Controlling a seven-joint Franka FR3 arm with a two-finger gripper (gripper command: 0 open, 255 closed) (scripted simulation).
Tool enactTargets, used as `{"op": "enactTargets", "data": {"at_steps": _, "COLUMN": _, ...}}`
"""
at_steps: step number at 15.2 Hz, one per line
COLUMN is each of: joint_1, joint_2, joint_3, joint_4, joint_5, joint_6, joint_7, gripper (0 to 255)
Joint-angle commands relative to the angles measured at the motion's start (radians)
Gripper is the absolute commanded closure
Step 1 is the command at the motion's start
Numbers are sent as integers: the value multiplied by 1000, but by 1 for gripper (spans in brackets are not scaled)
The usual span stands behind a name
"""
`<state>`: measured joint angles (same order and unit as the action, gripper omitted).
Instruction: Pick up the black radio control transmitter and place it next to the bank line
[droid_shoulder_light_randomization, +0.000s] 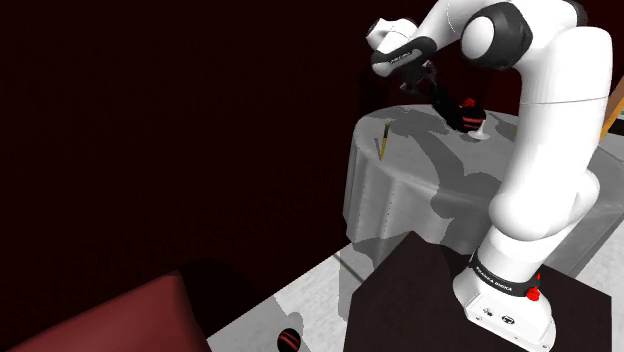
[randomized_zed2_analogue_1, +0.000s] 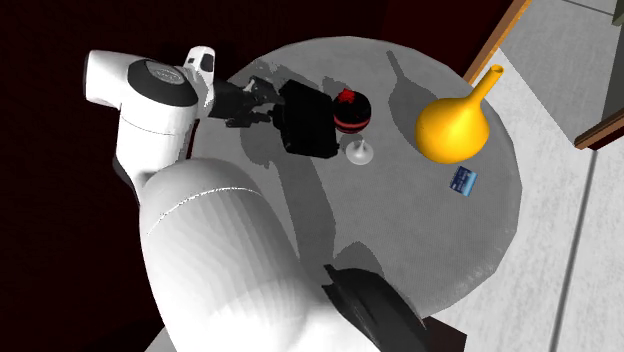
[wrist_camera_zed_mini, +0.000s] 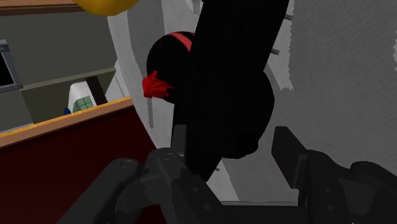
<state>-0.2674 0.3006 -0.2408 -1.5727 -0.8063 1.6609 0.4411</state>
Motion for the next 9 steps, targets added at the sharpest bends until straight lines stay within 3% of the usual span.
{"op": "enactTargets", "data": {"at_steps": 1, "joint_1": -1, "joint_2": -90, "joint_3": -7, "joint_4": -123, "joint_5": -25, "joint_6": 30, "joint_7": 21, "gripper": 255}}
{"op": "enactTargets", "data": {"at_steps": 6, "joint_1": -13, "joint_2": -282, "joint_3": -25, "joint_4": -361, "joint_5": -85, "joint_6": 77, "joint_7": 51, "gripper": 255}}
{"op": "enactTargets", "data": {"at_steps": 7, "joint_1": -12, "joint_2": -248, "joint_3": -22, "joint_4": -319, "joint_5": -74, "joint_6": 71, "joint_7": 45, "gripper": 255}}
{"op": "enactTargets", "data": {"at_steps": 8, "joint_1": -12, "joint_2": -248, "joint_3": -22, "joint_4": -319, "joint_5": -74, "joint_6": 71, "joint_7": 45, "gripper": 0}}
{"op": "enactTargets", "data": {"at_steps": 9, "joint_1": -7, "joint_2": -330, "joint_3": -17, "joint_4": -467, "joint_5": -178, "joint_6": 186, "joint_7": -2, "gripper": 0}}
